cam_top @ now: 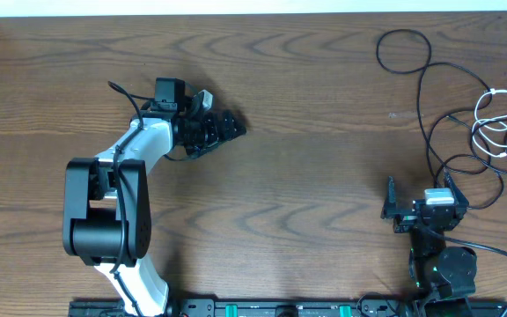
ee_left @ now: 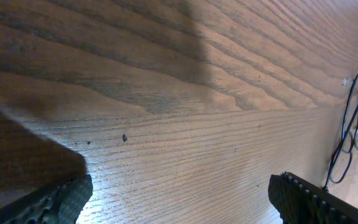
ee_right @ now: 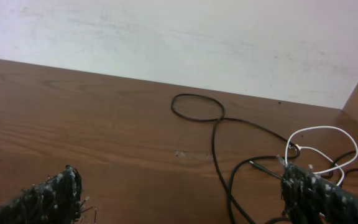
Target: Untangle cables
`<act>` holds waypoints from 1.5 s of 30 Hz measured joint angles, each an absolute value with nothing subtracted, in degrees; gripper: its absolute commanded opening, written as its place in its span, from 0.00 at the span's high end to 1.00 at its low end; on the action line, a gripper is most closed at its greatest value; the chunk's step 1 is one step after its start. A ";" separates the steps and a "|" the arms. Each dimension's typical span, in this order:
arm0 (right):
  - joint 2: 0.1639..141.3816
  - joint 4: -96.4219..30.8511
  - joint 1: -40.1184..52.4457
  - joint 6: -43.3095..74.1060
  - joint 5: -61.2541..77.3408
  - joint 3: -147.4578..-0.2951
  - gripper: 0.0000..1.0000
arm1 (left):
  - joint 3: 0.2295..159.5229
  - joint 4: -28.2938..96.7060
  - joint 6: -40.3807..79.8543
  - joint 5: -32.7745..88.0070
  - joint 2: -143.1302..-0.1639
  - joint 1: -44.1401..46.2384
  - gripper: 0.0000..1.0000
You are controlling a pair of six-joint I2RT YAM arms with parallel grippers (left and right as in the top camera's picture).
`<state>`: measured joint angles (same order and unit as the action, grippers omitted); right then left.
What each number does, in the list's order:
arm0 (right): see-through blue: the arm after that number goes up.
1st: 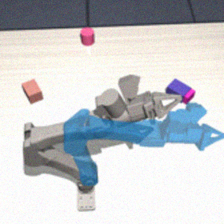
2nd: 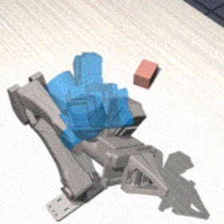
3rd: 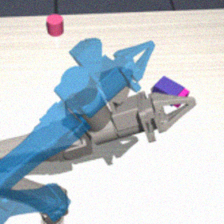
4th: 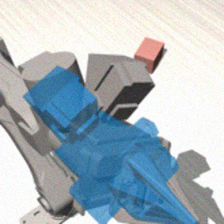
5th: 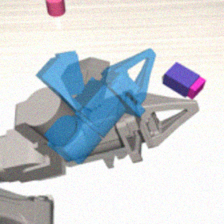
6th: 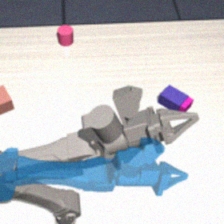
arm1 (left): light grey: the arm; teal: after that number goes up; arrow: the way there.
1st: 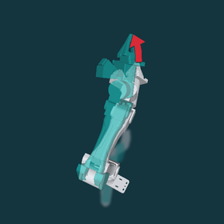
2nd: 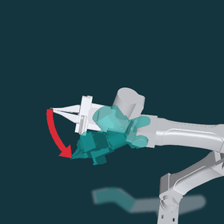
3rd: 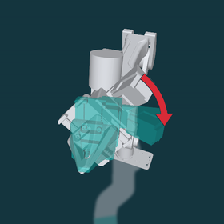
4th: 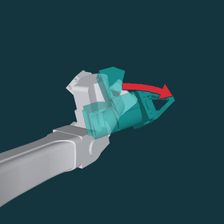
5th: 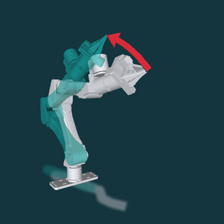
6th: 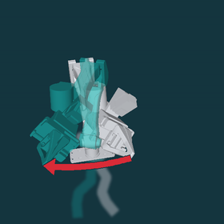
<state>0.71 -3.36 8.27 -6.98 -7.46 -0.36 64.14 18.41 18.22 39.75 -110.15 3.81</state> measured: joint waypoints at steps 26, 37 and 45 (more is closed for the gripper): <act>0.71 -3.38 8.27 -6.98 -7.44 -0.36 0.01 | 63.02 18.48 18.02 27.81 -101.65 3.97 0.03; 0.69 -3.33 8.27 -6.98 -7.40 -0.36 0.01 | 50.09 1.50 8.40 17.15 -82.94 3.92 0.03; 0.67 -3.38 8.27 -6.98 -7.27 -0.36 0.01 | 28.71 -25.19 -1.89 16.10 -76.90 3.92 0.03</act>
<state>0.67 -3.38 8.27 -6.98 -7.27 -0.36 28.71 -25.19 -1.89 16.10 -76.90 3.92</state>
